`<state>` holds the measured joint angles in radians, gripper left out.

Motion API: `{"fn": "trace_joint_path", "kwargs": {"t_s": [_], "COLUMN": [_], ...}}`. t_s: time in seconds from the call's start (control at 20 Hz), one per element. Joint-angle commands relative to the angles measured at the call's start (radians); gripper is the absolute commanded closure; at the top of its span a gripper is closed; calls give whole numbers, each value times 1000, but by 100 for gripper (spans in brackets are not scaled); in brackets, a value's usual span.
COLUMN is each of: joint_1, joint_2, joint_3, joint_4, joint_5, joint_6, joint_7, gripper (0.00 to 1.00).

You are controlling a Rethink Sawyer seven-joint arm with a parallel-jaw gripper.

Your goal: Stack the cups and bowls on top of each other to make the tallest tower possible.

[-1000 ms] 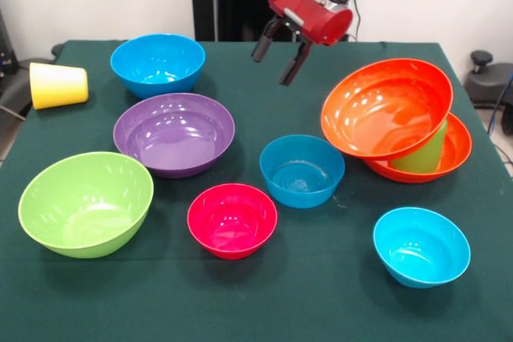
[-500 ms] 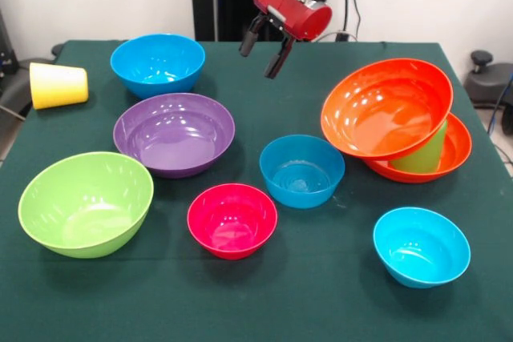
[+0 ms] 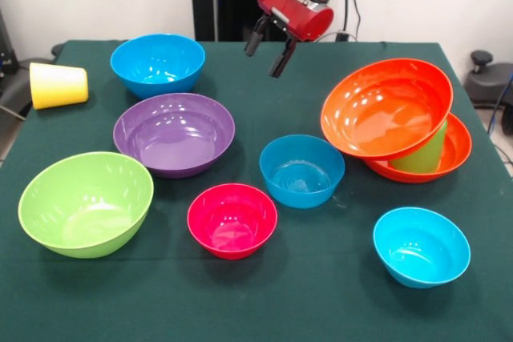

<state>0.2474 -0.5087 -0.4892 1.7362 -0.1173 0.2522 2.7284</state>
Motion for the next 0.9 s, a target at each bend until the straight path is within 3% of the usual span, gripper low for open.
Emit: {"fn": "trace_joint_path", "kwargs": {"t_s": [0.05, 0.5, 0.9], "joint_1": [-25, -100, -138], "joint_2": [-5, -105, -159], "joint_3": [146, 196, 227], "joint_4": [59, 129, 157], "joint_5": [-77, -153, -205], "joint_6": [-64, -36, -3], "joint_7": [-32, -102, -104], "gripper": [0, 0, 0]}}
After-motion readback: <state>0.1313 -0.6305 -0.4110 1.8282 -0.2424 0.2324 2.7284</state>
